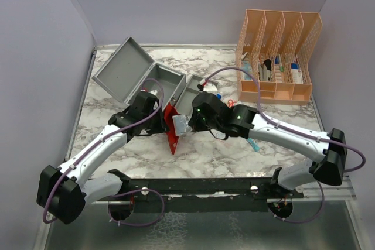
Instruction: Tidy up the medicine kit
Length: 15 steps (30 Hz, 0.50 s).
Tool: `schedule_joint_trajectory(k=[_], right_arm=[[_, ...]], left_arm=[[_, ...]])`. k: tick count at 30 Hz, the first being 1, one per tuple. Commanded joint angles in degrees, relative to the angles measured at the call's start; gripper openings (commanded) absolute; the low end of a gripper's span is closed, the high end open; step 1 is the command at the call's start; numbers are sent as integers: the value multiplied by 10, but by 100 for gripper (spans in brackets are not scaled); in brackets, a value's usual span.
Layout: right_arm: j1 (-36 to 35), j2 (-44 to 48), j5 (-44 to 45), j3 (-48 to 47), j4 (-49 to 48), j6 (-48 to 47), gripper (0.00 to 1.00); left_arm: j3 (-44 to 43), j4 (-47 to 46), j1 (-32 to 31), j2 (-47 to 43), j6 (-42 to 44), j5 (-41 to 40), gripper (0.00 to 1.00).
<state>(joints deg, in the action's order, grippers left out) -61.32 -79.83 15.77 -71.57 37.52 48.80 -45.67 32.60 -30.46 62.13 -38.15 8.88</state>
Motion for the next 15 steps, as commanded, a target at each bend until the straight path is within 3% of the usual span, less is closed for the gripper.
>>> schedule_joint_trajectory(k=[1, 8, 15], right_arm=[[-20, -53, 107, -51, 54, 32, 1], [-27, -129, 145, -100, 88, 51, 1], [-26, -175, 147, -112, 52, 49, 1]], left_arm=[[0, 0, -4, -14, 9, -7, 0], [1, 0, -6, -25, 15, 4, 0], [15, 0, -7, -33, 29, 28, 0]])
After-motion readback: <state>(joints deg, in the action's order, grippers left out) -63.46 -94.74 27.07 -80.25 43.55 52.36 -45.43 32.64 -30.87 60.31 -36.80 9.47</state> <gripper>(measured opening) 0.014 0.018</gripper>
